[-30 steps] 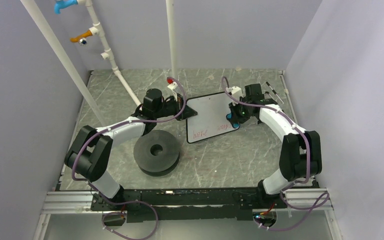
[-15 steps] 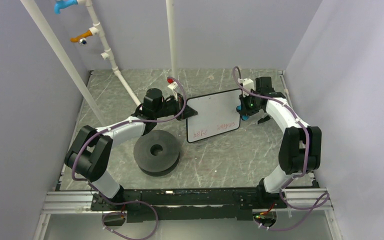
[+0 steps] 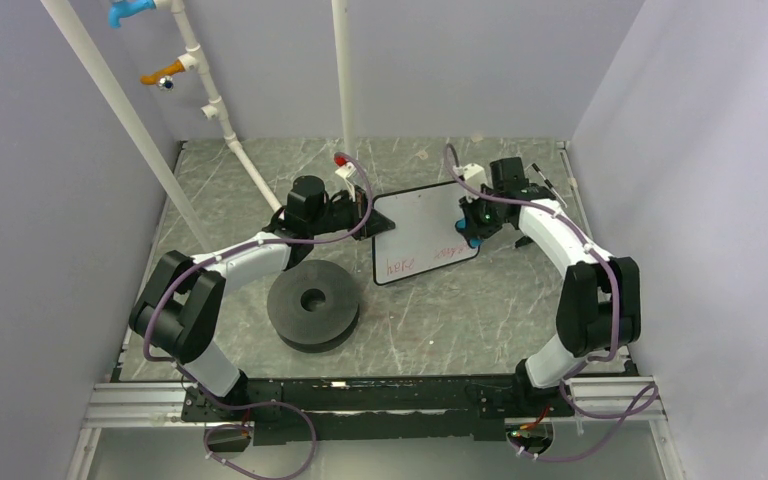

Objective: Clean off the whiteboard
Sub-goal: Erase the whiteboard at the center of the board.

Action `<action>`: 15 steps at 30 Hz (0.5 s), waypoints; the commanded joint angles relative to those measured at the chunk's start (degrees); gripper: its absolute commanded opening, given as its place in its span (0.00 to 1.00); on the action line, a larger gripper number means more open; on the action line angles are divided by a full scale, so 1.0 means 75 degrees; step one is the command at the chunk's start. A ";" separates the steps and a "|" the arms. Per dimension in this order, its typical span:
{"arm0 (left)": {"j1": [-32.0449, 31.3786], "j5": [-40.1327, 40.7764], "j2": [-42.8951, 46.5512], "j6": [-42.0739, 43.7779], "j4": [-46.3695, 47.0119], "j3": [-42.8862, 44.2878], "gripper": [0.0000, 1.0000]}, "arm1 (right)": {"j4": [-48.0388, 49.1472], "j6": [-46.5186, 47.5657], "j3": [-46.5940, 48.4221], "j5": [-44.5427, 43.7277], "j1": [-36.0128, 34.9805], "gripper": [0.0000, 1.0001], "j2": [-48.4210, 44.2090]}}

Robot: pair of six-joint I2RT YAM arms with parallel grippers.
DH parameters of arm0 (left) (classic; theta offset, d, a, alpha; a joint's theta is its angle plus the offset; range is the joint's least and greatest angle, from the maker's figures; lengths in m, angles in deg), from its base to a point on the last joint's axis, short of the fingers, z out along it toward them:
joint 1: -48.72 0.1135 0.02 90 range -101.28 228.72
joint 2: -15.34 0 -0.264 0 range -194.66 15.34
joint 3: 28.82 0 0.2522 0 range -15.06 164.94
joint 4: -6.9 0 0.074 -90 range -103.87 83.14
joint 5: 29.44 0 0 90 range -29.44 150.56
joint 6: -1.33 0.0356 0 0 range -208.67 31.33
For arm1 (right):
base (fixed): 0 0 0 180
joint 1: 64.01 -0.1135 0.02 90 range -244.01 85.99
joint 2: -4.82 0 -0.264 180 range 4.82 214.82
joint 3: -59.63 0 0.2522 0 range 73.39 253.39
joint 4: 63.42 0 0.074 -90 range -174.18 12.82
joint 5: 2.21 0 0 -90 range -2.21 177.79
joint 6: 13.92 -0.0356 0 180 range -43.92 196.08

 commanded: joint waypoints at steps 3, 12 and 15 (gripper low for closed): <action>-0.0272 -0.1358 0.0174 -0.0183 0.0708 0.0374 0.00 | 0.1083 -0.0452 0.0645 -0.1041 0.0561 0.00 0.0175; -0.0277 -0.1382 0.0133 -0.0224 0.0785 0.0373 0.00 | 0.0551 0.0135 0.0276 0.0425 0.0029 0.00 0.0084; -0.0278 -0.1381 0.0136 -0.0222 0.0779 0.0372 0.00 | 0.0477 0.0201 -0.0019 0.0659 -0.0366 0.00 -0.0067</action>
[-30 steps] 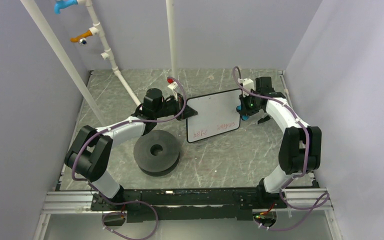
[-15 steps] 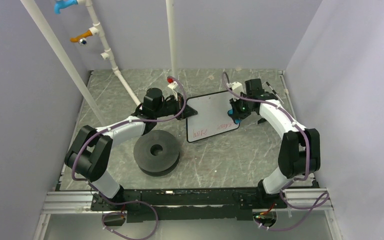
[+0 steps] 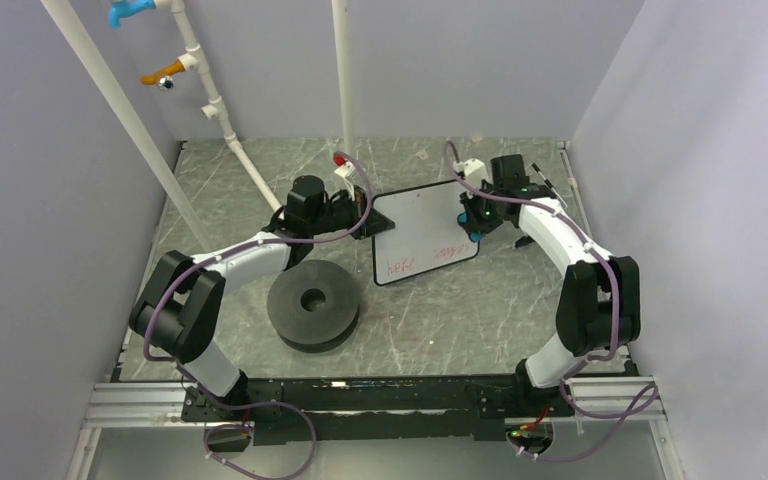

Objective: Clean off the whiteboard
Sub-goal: Erase the whiteboard at the center of the board.

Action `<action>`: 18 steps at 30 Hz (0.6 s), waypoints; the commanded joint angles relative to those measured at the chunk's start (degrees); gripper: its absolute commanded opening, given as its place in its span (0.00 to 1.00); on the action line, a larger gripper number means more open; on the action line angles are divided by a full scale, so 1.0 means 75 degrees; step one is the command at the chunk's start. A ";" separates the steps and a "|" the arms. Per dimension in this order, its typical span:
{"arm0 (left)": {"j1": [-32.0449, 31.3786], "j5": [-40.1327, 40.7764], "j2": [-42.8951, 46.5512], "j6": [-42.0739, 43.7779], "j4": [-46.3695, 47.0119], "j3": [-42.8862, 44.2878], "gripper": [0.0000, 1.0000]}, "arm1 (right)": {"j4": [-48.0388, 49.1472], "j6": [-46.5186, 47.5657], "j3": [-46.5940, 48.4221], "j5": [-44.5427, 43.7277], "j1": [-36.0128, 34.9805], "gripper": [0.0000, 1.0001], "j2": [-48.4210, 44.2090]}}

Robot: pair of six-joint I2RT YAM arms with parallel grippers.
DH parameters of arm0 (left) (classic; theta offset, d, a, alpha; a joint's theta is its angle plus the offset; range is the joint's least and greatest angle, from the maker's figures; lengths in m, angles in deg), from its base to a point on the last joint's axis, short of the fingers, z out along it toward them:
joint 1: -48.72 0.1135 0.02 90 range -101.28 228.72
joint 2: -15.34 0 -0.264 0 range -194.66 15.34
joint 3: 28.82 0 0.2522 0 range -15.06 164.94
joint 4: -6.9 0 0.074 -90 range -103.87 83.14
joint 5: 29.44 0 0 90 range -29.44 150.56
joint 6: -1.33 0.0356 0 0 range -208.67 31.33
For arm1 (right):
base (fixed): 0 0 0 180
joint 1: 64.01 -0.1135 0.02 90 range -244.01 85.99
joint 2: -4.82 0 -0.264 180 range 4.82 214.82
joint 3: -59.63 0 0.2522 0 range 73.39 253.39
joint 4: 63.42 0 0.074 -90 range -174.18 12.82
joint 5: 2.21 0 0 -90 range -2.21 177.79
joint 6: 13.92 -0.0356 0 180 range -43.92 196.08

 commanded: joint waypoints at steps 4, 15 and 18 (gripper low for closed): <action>-0.0272 -0.1348 0.0179 -0.0094 0.0774 0.0373 0.00 | 0.0164 -0.0031 -0.0173 0.0449 -0.0543 0.00 -0.0074; -0.0269 -0.1365 0.0249 -0.0102 0.0794 0.0349 0.00 | 0.0393 -0.0267 0.0324 -0.0140 0.0300 0.00 0.0138; -0.0261 -0.1361 0.0237 -0.0107 0.0807 0.0361 0.00 | 0.0223 0.0056 0.0075 0.0488 -0.0029 0.00 0.0050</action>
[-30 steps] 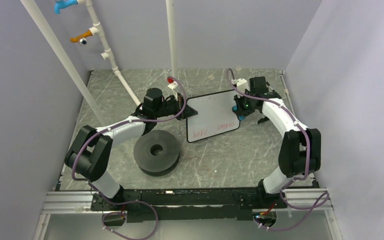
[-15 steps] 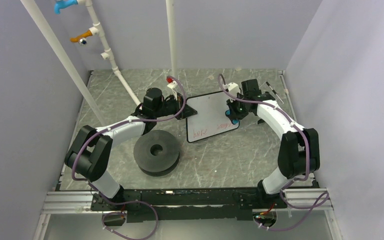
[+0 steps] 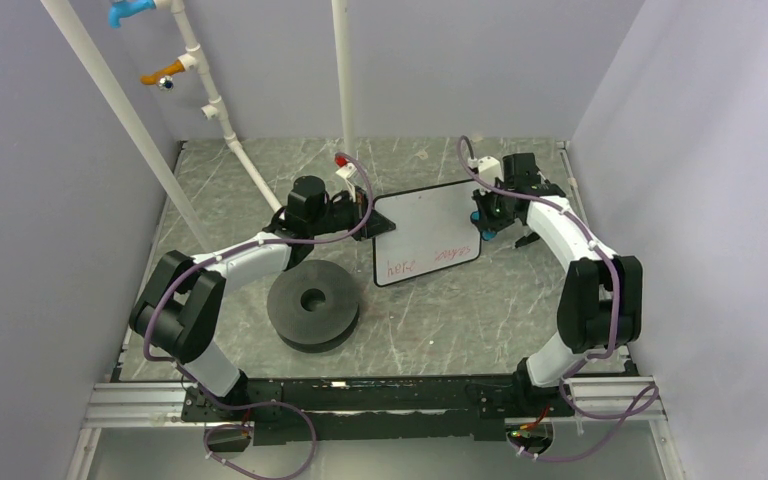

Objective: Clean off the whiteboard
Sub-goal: Erase the whiteboard at the center of the board.

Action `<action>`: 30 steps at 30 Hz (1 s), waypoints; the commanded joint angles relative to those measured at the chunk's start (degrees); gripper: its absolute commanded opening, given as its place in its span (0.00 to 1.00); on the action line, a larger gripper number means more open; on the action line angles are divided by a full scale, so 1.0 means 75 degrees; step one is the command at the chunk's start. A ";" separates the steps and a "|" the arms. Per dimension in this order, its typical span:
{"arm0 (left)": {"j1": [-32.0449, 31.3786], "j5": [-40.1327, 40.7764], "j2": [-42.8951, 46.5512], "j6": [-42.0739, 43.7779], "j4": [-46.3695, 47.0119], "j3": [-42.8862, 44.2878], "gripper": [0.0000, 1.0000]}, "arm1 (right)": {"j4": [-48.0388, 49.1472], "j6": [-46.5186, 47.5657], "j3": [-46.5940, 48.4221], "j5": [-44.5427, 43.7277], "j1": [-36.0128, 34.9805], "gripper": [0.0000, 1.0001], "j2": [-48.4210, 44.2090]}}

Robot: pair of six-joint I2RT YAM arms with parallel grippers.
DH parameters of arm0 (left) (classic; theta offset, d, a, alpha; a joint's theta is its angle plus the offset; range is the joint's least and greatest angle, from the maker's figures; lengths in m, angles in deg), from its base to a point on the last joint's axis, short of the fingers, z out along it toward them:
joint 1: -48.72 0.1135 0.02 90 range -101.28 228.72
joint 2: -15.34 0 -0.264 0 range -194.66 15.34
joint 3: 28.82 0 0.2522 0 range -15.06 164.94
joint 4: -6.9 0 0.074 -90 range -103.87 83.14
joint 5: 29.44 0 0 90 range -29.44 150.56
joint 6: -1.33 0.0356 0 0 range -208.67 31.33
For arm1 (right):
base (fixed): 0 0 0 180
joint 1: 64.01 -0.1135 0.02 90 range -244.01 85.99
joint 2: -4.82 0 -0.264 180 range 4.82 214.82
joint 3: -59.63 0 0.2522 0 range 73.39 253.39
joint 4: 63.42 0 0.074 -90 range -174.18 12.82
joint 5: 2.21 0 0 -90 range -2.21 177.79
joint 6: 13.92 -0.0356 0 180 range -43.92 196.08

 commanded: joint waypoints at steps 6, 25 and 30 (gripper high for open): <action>-0.0254 -0.1348 0.0209 -0.0130 0.0796 0.0395 0.00 | 0.0030 0.0559 -0.0255 0.1324 -0.1155 0.00 -0.0219; -0.0253 -0.1364 0.0275 -0.0043 0.0663 0.0431 0.00 | 0.0058 0.0626 0.0157 0.0823 -0.0637 0.00 -0.0003; -0.0246 -0.1364 0.0251 -0.0029 0.0650 0.0457 0.00 | 0.0074 0.0560 0.0129 0.1164 -0.0910 0.00 -0.0306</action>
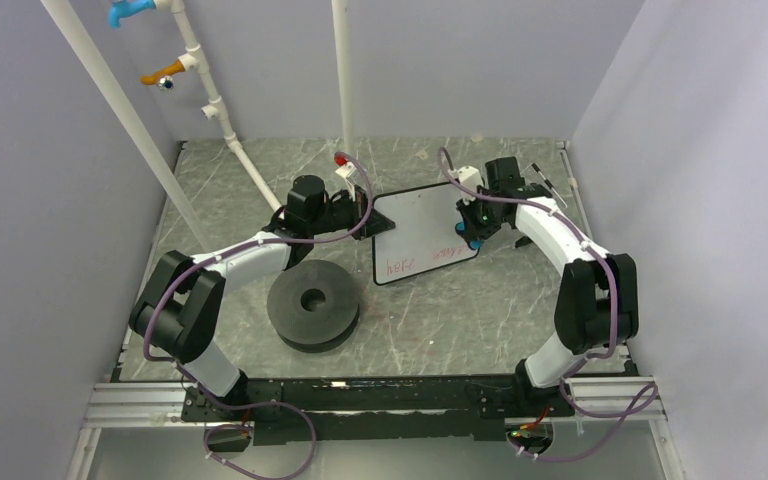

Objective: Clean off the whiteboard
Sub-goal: Erase the whiteboard at the center of the board.

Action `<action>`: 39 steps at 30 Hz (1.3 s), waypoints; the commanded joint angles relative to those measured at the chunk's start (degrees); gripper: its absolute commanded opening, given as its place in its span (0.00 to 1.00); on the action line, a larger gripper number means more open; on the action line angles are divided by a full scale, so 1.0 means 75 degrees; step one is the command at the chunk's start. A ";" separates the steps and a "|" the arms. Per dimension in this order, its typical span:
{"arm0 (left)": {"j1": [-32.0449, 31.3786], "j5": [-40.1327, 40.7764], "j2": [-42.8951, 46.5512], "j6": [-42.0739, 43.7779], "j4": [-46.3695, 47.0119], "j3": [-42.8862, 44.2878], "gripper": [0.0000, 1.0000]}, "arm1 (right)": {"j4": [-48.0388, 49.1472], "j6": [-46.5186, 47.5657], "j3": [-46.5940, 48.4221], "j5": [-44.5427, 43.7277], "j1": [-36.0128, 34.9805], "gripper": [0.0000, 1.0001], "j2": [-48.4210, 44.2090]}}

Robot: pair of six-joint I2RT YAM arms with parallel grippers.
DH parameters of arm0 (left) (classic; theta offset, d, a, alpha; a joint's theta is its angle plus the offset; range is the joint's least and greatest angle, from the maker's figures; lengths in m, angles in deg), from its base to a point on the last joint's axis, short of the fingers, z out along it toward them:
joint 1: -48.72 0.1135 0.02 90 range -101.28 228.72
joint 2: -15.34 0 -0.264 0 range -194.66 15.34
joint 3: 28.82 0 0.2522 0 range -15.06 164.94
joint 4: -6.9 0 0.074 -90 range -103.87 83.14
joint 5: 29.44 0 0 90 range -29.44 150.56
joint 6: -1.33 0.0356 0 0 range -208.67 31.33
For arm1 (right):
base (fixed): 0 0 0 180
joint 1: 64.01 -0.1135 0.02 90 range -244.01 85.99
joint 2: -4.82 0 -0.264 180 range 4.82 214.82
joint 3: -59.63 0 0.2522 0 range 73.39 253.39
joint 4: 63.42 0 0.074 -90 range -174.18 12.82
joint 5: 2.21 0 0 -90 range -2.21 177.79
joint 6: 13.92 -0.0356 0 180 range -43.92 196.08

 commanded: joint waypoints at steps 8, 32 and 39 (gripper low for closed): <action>-0.0272 -0.1364 0.0343 -0.0069 0.0629 0.0407 0.00 | 0.0966 -0.0588 0.0675 -0.0822 0.0533 0.00 -0.0008; -0.0265 -0.1388 0.0390 -0.0037 0.0604 0.0376 0.00 | 0.0406 0.0605 0.0206 -0.0483 0.0434 0.00 -0.0033; -0.0271 -0.1428 0.0396 -0.0038 0.0631 0.0388 0.00 | 0.0034 0.0986 -0.0544 0.0418 0.0216 0.00 -0.0136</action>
